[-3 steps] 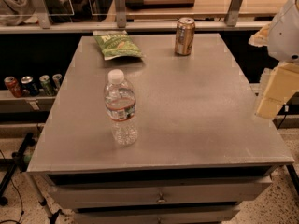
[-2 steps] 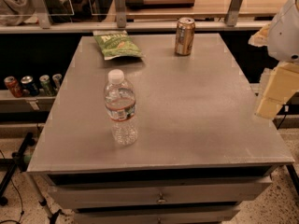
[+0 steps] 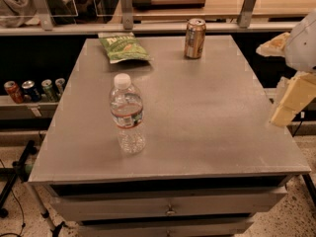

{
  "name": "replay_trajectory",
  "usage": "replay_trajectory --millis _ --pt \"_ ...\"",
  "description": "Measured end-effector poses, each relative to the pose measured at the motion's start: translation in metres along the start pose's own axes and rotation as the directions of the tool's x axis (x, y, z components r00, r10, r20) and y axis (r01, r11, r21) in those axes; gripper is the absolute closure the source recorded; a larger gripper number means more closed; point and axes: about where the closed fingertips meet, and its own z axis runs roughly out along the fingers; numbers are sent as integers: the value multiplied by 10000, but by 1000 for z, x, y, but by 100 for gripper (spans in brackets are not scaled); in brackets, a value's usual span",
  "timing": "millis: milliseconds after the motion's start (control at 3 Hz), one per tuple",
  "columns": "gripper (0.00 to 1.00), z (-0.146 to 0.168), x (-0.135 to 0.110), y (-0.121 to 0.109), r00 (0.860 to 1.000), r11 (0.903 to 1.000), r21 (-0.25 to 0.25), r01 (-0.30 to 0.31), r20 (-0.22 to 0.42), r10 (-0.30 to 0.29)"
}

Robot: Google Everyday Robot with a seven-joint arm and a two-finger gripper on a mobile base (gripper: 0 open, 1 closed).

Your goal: Move water bottle near green jalapeno chip bag

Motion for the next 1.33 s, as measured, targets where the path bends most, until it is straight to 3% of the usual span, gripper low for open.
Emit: replay_trajectory --millis 333,667,1000,1333 --pt "0 30 -5 5 9776 9944 -824 663 2047 -482" --pt "0 46 -20 18 9088 9835 -1356 1201 4138 -539" --pt "0 57 -42 34 7954 9751 -1729 1389 6061 -58" --pt "0 51 -58 39 7282 9719 -1841 1469 6851 197"
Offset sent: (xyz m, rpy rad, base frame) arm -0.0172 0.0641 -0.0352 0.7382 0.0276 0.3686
